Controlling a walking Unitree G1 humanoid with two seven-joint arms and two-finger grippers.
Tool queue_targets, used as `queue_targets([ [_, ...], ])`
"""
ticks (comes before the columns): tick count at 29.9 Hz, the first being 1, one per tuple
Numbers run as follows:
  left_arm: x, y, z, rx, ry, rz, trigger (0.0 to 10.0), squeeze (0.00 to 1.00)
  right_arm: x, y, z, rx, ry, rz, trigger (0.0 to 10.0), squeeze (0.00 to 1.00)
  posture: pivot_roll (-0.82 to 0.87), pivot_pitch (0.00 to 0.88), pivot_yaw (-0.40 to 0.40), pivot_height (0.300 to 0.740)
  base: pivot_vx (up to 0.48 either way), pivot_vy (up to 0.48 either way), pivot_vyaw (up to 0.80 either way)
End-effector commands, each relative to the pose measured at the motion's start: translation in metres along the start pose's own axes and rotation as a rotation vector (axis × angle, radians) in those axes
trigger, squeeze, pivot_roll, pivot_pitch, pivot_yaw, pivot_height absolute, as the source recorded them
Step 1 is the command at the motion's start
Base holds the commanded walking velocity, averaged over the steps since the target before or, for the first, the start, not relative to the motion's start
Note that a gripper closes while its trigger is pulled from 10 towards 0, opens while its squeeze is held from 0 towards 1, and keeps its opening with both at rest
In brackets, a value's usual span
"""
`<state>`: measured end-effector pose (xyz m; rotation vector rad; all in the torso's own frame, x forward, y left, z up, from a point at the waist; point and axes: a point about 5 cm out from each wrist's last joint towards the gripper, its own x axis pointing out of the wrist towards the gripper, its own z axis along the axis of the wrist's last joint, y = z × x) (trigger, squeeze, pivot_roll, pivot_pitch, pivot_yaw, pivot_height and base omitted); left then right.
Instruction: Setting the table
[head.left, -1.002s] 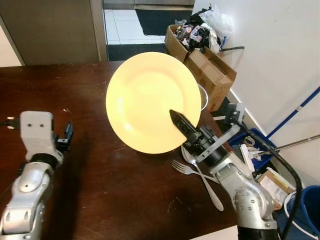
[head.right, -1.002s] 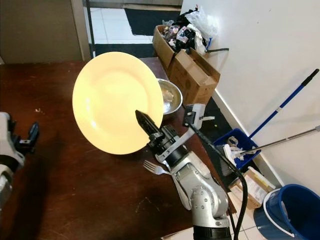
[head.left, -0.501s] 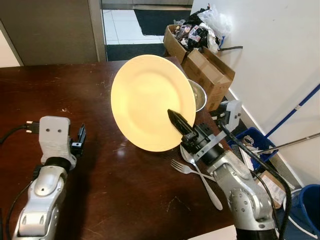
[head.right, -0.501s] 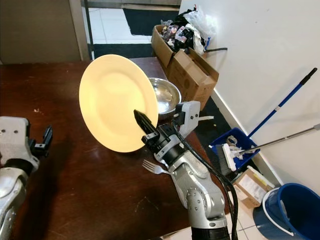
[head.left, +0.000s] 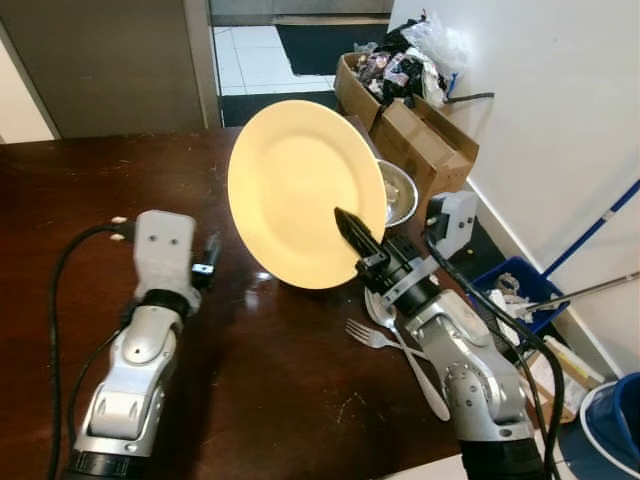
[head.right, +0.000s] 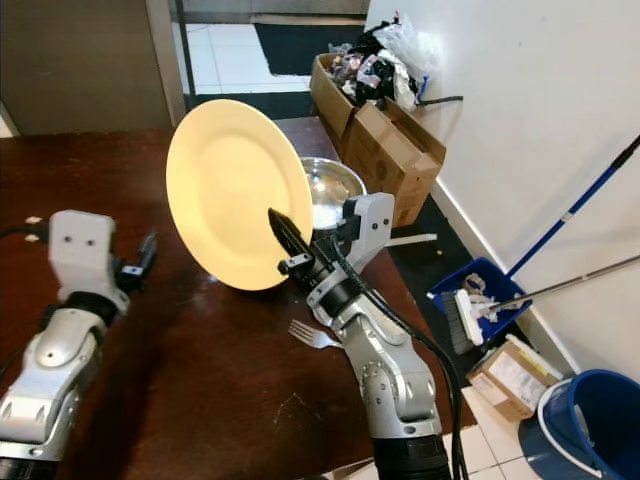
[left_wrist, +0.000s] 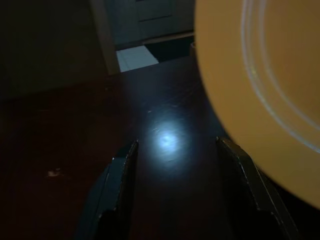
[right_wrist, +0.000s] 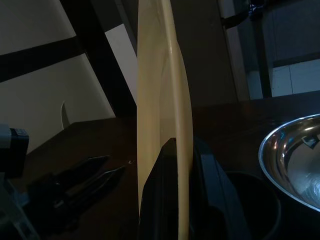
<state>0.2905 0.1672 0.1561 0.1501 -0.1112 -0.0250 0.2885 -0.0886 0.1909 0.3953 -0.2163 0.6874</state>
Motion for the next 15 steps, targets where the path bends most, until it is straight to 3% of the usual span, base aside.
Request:
queue_targets([
  [1, -0.005, -0.003, -0.014, -0.001, 0.043, -0.010, 10.0, 0.00, -0.001, 0.002, -0.006, 0.023, 0.017, 0.006, 10.0, 0.00, -0.10, 0.000, -0.016, 0.740, 0.000, 0.000, 0.00],
  [7, -0.010, 0.000, -0.024, -0.009, 0.068, -0.046, 10.0, 0.00, 0.003, 0.007, -0.015, 0.052, 0.033, 0.024, 10.0, 0.00, -0.09, 0.000, -0.020, 0.740, 0.000, 0.000, 0.00],
  [15, -0.004, 0.007, -0.019, 0.030, 0.040, -0.082, 10.0, 0.00, 0.002, 0.000, -0.016, 0.028, 0.030, 0.011, 10.0, 0.00, -0.11, 0.000, 0.020, 0.740, 0.000, 0.000, 0.00],
])
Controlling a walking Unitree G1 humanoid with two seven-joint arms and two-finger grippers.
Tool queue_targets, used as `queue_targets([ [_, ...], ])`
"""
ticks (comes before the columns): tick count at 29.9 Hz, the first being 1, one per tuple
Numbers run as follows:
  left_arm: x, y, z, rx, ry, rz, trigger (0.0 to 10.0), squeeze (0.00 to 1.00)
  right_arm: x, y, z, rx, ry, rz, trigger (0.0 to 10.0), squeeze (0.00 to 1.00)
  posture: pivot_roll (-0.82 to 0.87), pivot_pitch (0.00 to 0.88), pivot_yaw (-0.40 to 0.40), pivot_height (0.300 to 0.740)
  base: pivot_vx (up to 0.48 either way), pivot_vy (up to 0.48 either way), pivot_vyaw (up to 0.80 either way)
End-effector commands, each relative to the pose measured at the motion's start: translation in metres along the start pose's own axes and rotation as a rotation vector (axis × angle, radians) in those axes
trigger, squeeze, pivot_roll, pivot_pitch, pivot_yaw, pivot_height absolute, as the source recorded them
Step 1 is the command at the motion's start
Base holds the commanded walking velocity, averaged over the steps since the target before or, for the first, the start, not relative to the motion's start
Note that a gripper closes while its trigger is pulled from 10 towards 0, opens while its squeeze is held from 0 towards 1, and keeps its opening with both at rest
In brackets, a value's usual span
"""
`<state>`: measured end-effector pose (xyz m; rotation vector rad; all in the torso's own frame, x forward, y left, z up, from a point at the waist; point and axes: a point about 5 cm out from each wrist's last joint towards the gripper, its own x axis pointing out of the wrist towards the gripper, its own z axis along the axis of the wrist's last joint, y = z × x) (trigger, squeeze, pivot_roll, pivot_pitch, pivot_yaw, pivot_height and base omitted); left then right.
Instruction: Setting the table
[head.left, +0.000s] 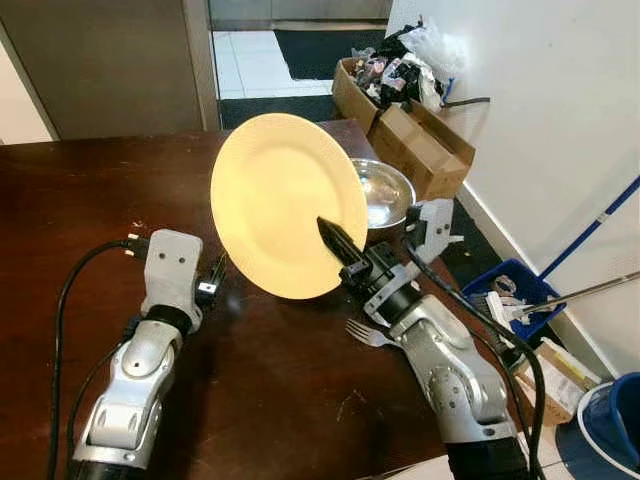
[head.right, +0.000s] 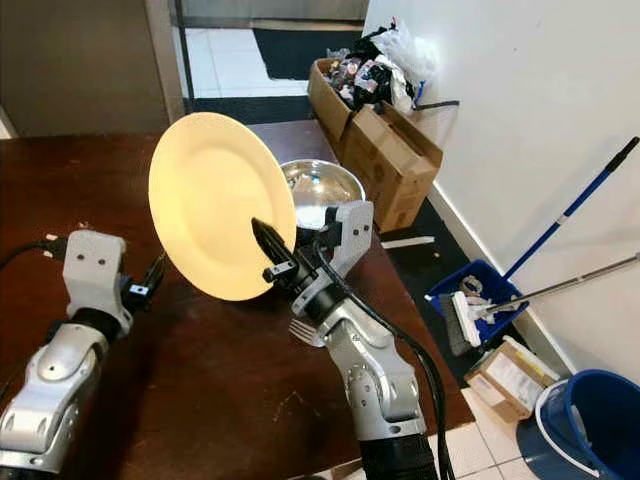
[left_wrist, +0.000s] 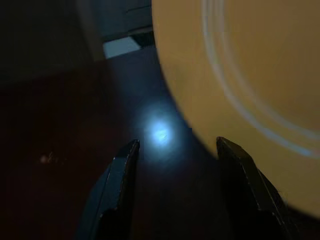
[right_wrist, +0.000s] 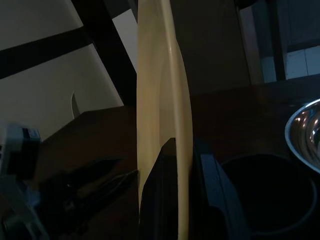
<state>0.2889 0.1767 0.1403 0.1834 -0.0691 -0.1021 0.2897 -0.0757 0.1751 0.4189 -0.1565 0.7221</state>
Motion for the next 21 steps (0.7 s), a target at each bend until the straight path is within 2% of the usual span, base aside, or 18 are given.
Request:
queue_targets([
  [1, 0.000, 0.000, -0.003, 0.001, 0.004, -0.001, 10.0, 0.00, -0.001, -0.003, 0.004, -0.018, -0.021, -0.009, 10.0, 0.00, -0.11, 0.000, 0.020, 0.740, 0.000, 0.000, 0.00],
  [4, 0.002, 0.001, 0.000, -0.021, -0.011, 0.056, 10.0, 0.00, -0.005, -0.007, 0.006, -0.032, -0.038, -0.031, 10.0, 0.00, -0.09, 0.000, 0.022, 0.740, 0.000, 0.000, 0.00],
  [7, -0.003, -0.002, 0.008, -0.024, -0.048, 0.103, 10.0, 0.00, -0.010, -0.012, 0.007, -0.030, -0.049, -0.062, 10.0, 0.00, -0.06, 0.000, -0.006, 0.740, 0.000, 0.000, 0.00],
  [9, -0.009, -0.002, 0.004, -0.040, -0.033, 0.136, 10.0, 0.00, -0.011, -0.014, 0.006, -0.032, -0.043, -0.066, 10.0, 0.00, -0.05, 0.000, -0.022, 0.740, 0.000, 0.000, 0.00],
  [13, -0.014, 0.001, -0.005, -0.030, -0.010, 0.131, 10.0, 0.00, -0.006, -0.013, 0.007, -0.067, -0.033, -0.033, 10.0, 0.00, -0.05, 0.000, -0.014, 0.740, 0.000, 0.000, 0.00],
  [17, -0.010, 0.006, -0.005, -0.008, -0.008, 0.126, 10.0, 0.00, -0.007, -0.017, 0.013, -0.083, -0.052, -0.049, 10.0, 0.00, -0.07, 0.000, 0.010, 0.740, 0.000, 0.000, 0.00],
  [21, -0.005, 0.003, -0.001, -0.002, -0.016, 0.094, 10.0, 0.00, -0.012, -0.018, 0.007, -0.078, -0.038, -0.064, 10.0, 0.00, -0.08, 0.000, 0.020, 0.740, 0.000, 0.000, 0.00],
])
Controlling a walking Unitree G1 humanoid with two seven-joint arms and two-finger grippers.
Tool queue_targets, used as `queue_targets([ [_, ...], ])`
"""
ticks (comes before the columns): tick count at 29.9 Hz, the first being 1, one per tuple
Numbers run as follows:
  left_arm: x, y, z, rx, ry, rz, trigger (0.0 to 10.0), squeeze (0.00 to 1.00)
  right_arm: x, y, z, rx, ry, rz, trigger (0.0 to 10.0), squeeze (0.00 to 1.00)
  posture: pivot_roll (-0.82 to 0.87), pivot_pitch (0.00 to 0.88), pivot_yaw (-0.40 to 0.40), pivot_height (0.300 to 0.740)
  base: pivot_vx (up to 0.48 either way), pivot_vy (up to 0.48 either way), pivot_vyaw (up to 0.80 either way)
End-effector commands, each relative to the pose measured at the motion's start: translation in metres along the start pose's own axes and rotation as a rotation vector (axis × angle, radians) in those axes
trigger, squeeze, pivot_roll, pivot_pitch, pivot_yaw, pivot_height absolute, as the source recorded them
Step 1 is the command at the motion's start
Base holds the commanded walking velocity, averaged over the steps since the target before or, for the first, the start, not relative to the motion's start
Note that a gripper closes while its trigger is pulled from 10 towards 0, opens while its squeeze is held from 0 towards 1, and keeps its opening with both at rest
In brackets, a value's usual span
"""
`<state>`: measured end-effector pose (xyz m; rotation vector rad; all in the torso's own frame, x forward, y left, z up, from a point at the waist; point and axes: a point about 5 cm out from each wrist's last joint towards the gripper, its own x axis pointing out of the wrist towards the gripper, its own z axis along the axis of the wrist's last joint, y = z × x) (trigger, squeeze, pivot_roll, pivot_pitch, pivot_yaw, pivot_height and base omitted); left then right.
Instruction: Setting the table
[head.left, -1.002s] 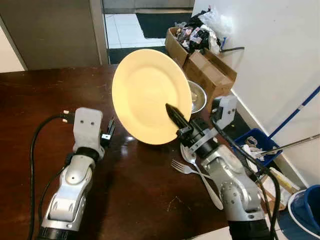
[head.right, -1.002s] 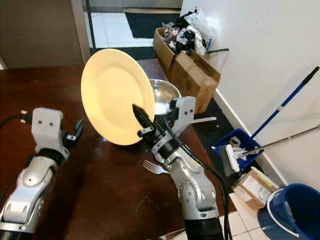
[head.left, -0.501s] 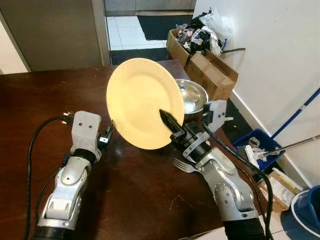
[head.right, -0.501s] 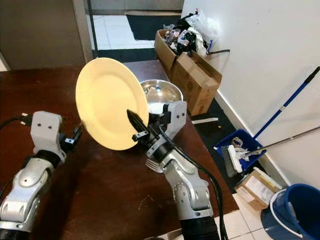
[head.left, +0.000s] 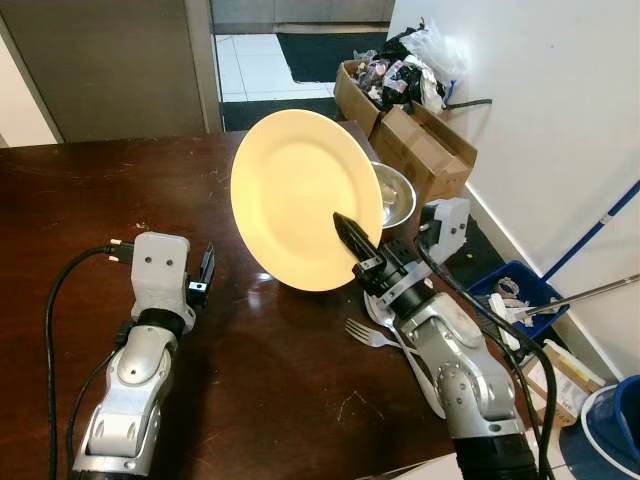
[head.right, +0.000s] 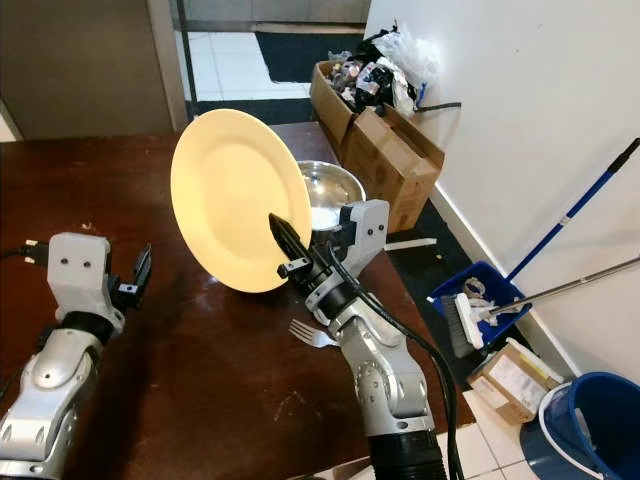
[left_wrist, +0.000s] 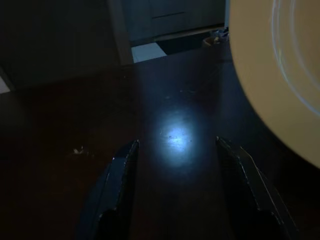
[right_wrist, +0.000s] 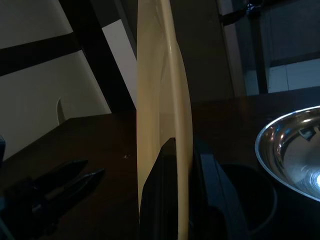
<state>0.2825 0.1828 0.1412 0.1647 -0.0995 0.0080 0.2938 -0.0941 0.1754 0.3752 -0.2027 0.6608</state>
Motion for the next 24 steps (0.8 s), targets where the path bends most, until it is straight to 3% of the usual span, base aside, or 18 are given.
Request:
queue_targets([
  [1, 0.001, -0.002, -0.002, 0.012, 0.005, -0.019, 10.0, 0.00, -0.004, -0.003, -0.001, -0.016, -0.001, -0.016, 10.0, 0.00, -0.08, 0.000, 0.020, 0.740, 0.000, 0.000, 0.00],
  [5, 0.010, -0.010, 0.004, -0.005, -0.013, -0.054, 10.0, 0.00, -0.008, -0.002, -0.009, -0.012, 0.015, -0.034, 10.0, 0.00, -0.09, 0.000, 0.040, 0.740, 0.000, 0.000, 0.00],
  [13, 0.029, -0.018, 0.014, -0.014, -0.033, -0.135, 10.0, 0.00, -0.014, -0.004, -0.003, -0.039, -0.019, -0.077, 10.0, 0.00, -0.15, 0.000, 0.101, 0.740, 0.000, 0.000, 0.00],
  [24, 0.022, -0.014, 0.008, -0.038, -0.014, -0.105, 10.0, 0.00, -0.014, -0.003, -0.004, -0.034, -0.001, -0.059, 10.0, 0.00, -0.13, 0.000, 0.063, 0.740, 0.000, 0.000, 0.00],
])
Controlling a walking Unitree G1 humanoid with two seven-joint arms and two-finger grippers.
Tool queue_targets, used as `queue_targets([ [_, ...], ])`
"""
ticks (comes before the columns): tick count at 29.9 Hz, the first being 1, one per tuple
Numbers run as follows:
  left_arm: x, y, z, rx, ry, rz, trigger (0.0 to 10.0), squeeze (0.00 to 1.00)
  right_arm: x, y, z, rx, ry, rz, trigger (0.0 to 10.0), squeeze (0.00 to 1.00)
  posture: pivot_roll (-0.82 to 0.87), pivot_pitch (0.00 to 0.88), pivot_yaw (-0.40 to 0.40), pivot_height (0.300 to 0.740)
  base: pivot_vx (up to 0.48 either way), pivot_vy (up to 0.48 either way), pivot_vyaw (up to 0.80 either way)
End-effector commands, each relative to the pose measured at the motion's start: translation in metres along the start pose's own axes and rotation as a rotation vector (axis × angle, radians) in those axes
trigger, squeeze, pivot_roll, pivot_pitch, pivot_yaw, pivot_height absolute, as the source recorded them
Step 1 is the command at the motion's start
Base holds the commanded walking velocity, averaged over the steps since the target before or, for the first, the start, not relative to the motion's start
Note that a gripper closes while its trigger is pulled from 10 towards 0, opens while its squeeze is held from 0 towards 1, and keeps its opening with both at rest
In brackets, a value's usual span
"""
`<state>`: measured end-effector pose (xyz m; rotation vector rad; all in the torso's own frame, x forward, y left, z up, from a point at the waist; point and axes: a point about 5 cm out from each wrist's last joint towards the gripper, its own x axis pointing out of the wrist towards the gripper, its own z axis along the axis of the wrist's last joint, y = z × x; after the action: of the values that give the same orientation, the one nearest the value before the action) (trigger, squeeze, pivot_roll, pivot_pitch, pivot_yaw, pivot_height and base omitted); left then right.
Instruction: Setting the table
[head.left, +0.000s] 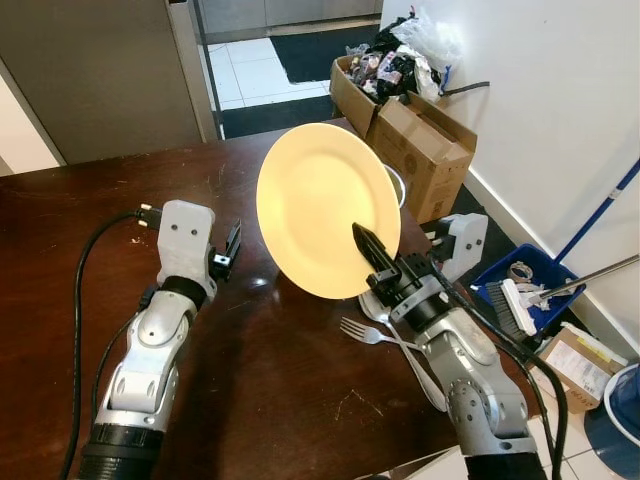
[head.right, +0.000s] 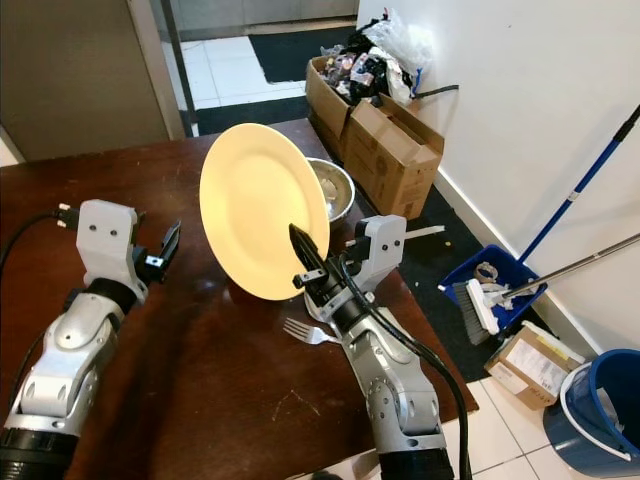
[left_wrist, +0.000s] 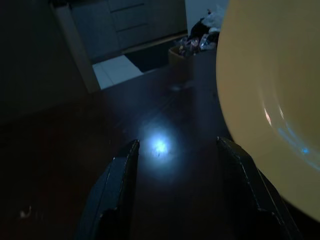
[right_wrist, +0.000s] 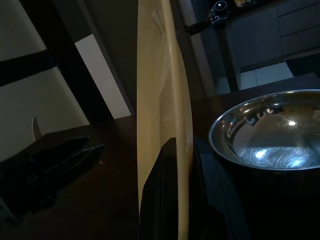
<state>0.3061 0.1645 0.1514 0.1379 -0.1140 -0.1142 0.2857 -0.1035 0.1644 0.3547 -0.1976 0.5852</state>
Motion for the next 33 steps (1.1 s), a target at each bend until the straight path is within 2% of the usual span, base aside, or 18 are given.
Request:
queue_targets([
  [1, -0.0037, 0.0018, -0.0029, -0.006, 0.009, 0.015, 10.0, 0.00, 0.0011, 0.0016, 0.0020, -0.006, -0.001, 0.014, 10.0, 0.00, -0.13, 0.000, 0.060, 0.740, 0.000, 0.000, 0.00],
  [8, -0.0077, 0.0018, -0.0046, -0.006, 0.014, 0.020, 10.0, 0.00, 0.0020, 0.0032, 0.0025, 0.008, -0.004, 0.018, 10.0, 0.00, -0.13, 0.000, 0.054, 0.740, -0.114, 0.000, 0.00],
  [33, -0.0125, -0.0014, -0.0057, -0.009, 0.024, 0.020, 10.0, 0.00, 0.0040, 0.0058, 0.0056, 0.069, -0.020, 0.024, 10.0, 0.00, -0.12, 0.000, 0.048, 0.740, -0.379, 0.000, 0.00],
])
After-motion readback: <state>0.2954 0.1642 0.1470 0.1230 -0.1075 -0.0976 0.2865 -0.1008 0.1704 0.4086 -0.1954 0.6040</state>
